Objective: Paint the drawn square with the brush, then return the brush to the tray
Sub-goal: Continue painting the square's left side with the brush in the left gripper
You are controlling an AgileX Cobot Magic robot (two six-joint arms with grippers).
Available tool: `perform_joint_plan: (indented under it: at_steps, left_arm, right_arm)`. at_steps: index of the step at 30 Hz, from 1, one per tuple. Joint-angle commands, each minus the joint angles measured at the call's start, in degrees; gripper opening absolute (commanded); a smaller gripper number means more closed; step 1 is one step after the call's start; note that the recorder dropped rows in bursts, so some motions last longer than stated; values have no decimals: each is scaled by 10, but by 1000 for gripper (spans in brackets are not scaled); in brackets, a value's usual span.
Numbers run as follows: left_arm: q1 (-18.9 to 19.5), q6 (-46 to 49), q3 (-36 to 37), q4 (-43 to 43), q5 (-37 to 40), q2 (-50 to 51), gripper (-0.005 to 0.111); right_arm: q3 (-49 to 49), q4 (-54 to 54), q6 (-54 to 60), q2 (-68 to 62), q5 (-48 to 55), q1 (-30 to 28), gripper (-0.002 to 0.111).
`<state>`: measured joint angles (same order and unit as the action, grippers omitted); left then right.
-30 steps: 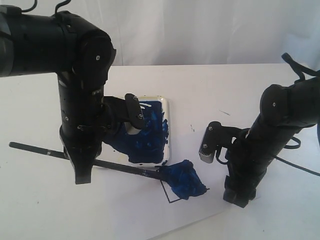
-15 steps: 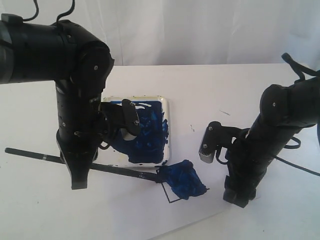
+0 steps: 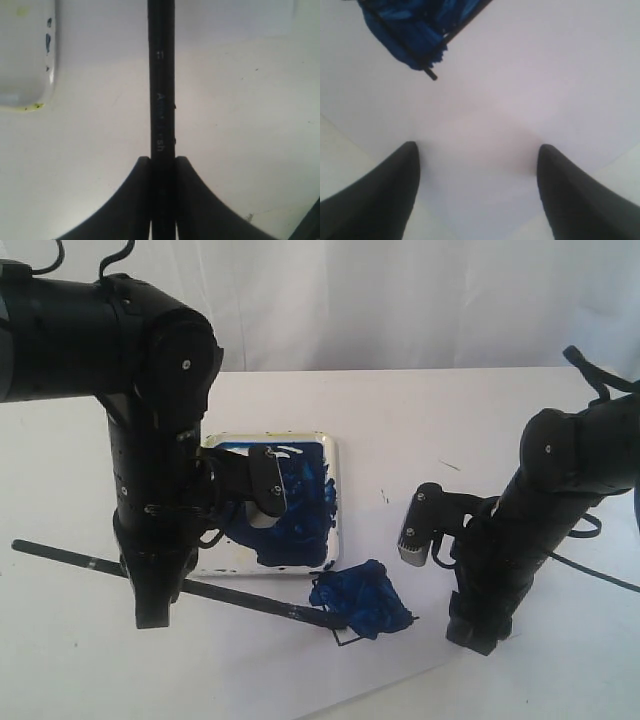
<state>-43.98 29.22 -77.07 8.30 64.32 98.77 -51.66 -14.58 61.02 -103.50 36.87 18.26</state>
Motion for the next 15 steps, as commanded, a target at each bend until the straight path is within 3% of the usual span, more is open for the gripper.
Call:
perform_joint_plan:
  at_steps: [1,15]
  left_arm:
    - [-1,14,4,-30,12,-8,0]
    - [-1,-29,4,39,2,-7,0]
  right_arm:
    - [4,-1,-2,-14,2,0,63]
    - [4,-1,-2,-14,2,0,63]
